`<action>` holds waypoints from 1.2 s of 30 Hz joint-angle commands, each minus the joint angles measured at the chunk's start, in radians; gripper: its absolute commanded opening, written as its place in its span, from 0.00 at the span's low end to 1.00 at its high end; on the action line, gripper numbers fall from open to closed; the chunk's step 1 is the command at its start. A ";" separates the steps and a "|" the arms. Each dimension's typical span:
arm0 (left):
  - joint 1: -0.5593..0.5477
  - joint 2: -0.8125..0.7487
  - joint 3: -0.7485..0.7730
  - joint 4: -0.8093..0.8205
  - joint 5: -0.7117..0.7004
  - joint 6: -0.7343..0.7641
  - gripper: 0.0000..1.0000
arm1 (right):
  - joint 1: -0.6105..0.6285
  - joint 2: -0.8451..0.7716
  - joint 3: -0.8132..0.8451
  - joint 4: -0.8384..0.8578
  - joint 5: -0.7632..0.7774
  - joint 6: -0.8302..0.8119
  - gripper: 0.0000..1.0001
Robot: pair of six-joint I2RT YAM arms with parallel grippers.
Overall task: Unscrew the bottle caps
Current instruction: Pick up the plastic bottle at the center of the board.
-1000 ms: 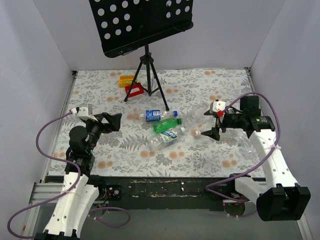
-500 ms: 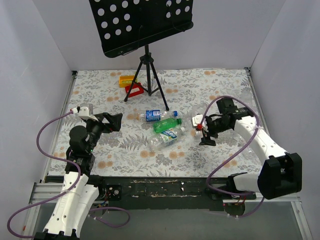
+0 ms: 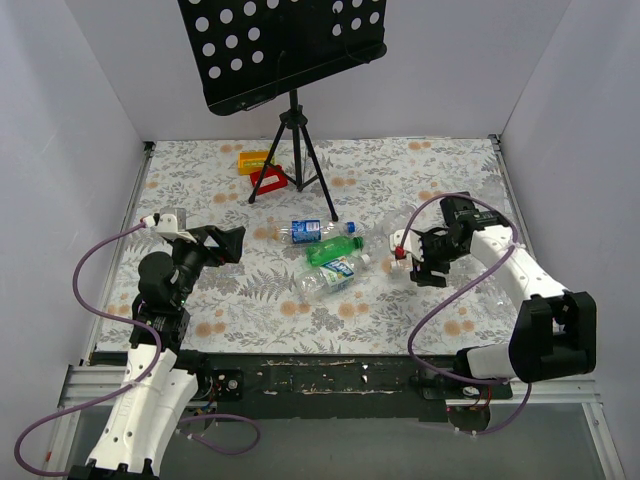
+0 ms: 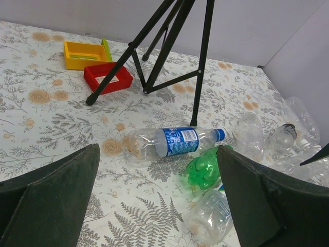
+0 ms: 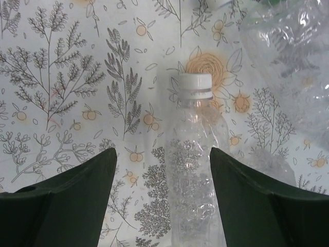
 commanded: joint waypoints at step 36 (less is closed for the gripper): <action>-0.011 -0.005 -0.010 0.014 0.023 0.011 0.98 | -0.140 0.149 0.097 -0.090 0.005 -0.170 0.80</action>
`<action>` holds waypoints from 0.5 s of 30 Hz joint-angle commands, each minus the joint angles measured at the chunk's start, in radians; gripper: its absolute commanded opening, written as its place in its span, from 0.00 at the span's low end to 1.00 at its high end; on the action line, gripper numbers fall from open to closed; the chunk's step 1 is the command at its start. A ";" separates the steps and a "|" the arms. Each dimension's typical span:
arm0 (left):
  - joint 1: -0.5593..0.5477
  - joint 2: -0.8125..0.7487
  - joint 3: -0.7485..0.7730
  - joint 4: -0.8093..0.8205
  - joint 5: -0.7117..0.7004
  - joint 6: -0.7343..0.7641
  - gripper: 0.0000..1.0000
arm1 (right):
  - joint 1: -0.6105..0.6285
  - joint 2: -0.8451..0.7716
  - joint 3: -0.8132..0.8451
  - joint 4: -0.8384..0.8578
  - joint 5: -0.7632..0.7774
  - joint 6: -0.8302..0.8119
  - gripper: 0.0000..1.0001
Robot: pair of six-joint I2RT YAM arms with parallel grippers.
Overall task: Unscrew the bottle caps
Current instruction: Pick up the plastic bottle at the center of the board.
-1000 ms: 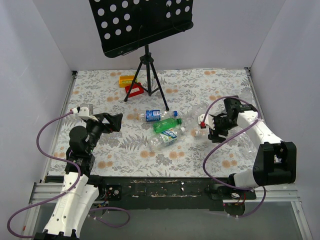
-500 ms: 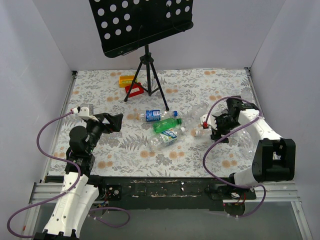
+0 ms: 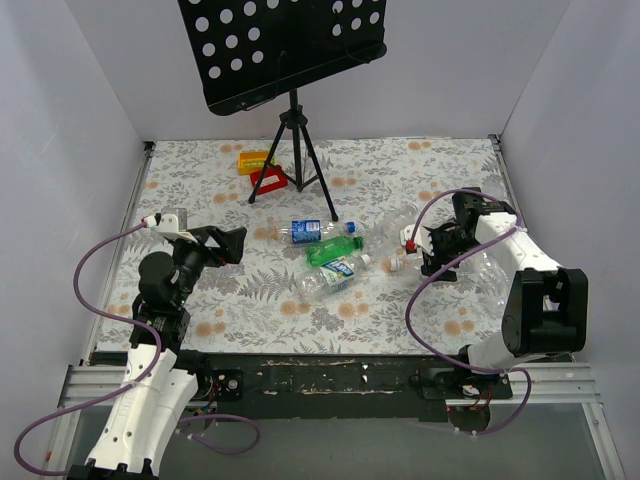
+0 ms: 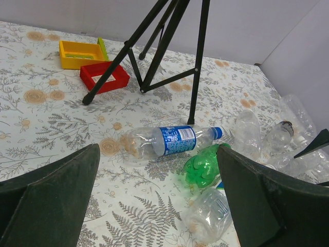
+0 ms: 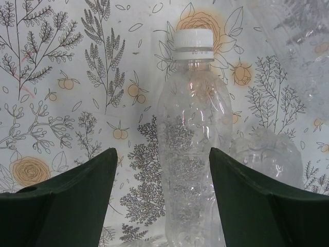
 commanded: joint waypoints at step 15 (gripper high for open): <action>-0.012 -0.009 -0.010 0.013 0.011 0.013 0.98 | -0.006 0.049 0.026 0.002 0.046 0.008 0.80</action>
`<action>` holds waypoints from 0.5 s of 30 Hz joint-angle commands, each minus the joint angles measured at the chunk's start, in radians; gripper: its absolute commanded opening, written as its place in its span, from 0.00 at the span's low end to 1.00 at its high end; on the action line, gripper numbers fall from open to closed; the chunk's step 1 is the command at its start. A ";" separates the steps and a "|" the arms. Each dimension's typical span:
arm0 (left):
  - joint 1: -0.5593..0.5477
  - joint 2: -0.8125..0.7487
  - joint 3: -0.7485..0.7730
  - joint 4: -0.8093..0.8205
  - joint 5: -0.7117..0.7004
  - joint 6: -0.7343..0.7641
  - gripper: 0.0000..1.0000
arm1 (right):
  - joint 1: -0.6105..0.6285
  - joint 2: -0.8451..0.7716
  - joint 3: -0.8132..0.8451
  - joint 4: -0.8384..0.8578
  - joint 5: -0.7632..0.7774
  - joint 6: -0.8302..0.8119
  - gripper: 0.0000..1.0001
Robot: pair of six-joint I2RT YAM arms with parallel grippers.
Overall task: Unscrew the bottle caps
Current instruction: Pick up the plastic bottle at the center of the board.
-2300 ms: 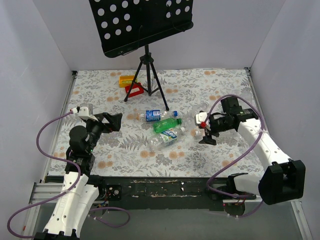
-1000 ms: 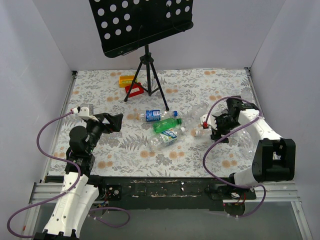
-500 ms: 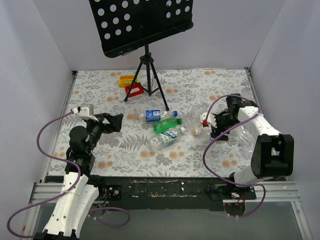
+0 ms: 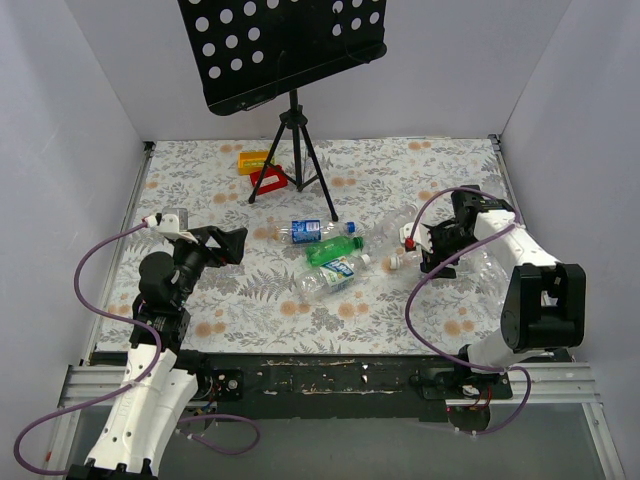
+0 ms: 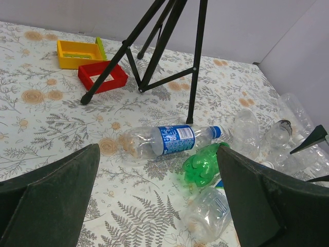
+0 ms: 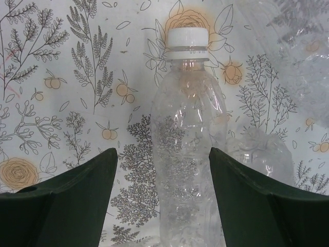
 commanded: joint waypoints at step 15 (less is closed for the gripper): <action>-0.007 -0.006 -0.011 0.012 0.009 0.014 0.98 | -0.024 0.038 -0.016 0.053 0.089 0.021 0.84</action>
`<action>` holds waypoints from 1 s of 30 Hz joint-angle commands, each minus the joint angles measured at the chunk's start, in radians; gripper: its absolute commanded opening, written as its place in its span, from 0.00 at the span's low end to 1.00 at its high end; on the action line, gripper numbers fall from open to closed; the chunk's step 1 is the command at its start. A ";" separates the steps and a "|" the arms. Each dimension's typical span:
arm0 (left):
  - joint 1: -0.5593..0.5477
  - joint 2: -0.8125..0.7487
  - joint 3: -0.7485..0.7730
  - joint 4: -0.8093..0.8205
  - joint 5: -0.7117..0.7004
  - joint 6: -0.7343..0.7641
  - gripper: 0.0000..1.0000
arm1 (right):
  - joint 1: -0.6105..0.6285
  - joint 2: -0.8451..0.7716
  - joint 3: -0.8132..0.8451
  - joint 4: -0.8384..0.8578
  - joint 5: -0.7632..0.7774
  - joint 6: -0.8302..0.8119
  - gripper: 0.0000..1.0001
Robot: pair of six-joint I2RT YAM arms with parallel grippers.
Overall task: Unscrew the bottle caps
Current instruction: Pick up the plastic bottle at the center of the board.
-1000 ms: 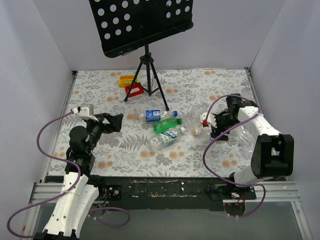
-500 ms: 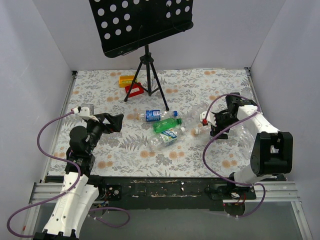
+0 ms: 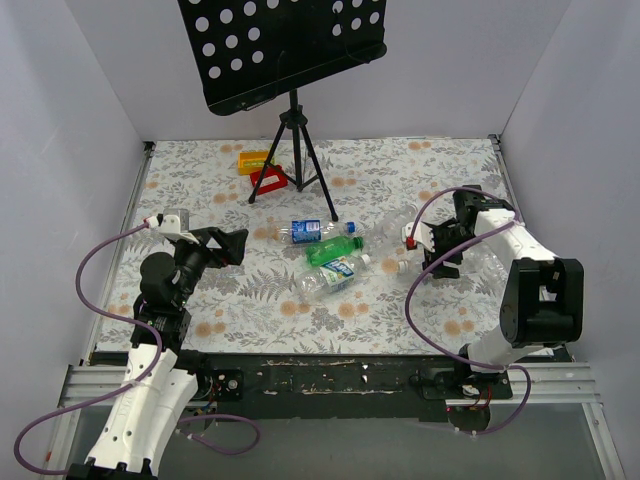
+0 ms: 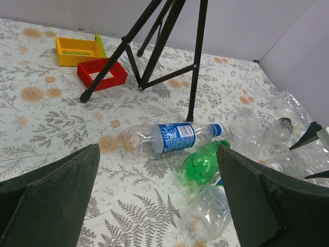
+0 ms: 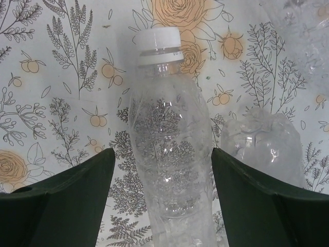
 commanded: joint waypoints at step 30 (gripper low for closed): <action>-0.007 0.002 0.000 0.008 0.016 0.014 0.98 | -0.008 0.072 -0.093 0.079 0.110 0.035 0.75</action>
